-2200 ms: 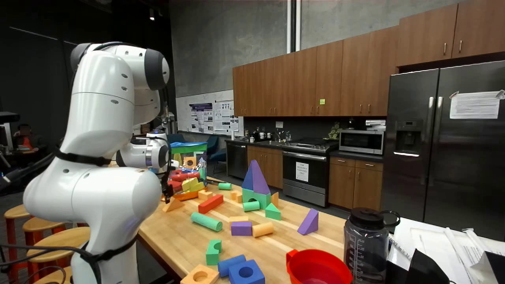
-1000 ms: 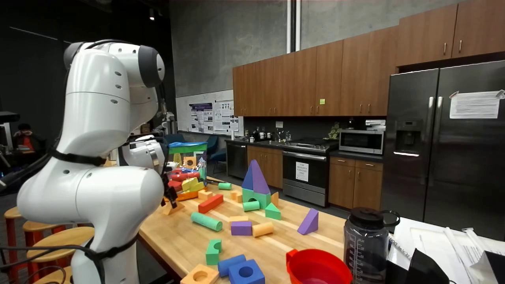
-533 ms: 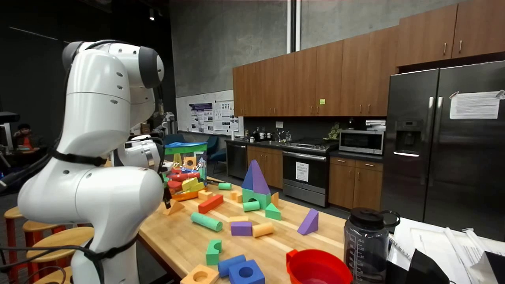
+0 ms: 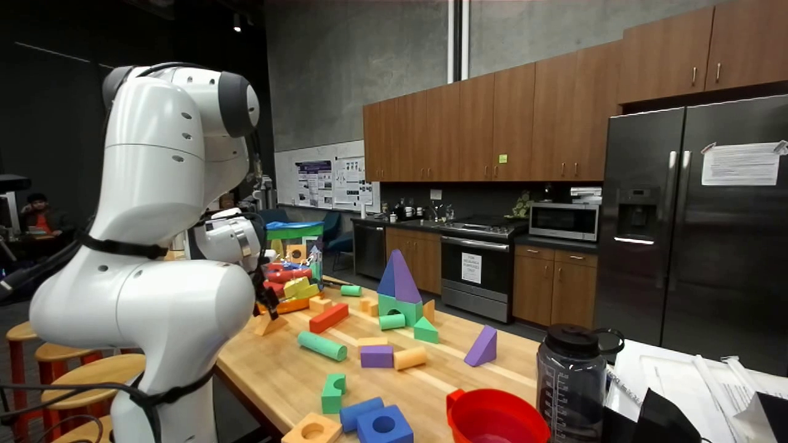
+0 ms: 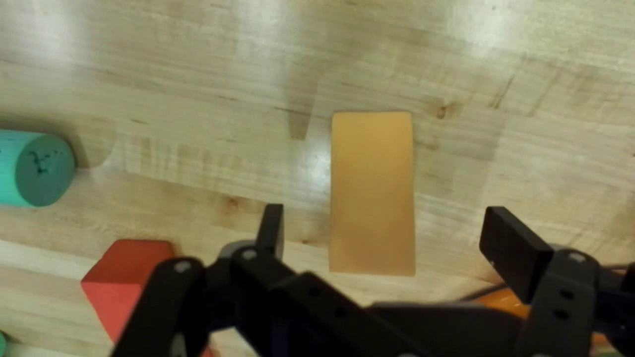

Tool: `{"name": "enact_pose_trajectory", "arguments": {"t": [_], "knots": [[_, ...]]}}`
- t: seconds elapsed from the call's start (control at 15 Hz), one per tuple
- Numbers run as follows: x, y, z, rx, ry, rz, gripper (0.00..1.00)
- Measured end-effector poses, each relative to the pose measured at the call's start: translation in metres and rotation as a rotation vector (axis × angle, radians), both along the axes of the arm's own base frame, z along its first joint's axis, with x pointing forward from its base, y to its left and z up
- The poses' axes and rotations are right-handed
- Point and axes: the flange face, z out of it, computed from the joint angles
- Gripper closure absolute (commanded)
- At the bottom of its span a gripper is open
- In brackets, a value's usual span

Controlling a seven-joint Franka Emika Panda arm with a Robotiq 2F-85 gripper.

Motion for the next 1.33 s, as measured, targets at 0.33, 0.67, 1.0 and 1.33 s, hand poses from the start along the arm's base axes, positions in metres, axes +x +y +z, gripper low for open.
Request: {"name": "enact_pose_trajectory", "arguments": {"t": [0.33, 0.67, 1.0, 1.33], "knots": [[0.012, -0.013, -0.004, -0.026, -0.032, -0.012, 0.48], [0.014, -0.016, -0.008, -0.029, -0.031, -0.024, 0.84], [0.015, -0.015, -0.008, -0.053, -0.014, -0.043, 0.84], [0.001, -0.016, 0.006, -0.209, 0.097, -0.085, 0.84]]}}
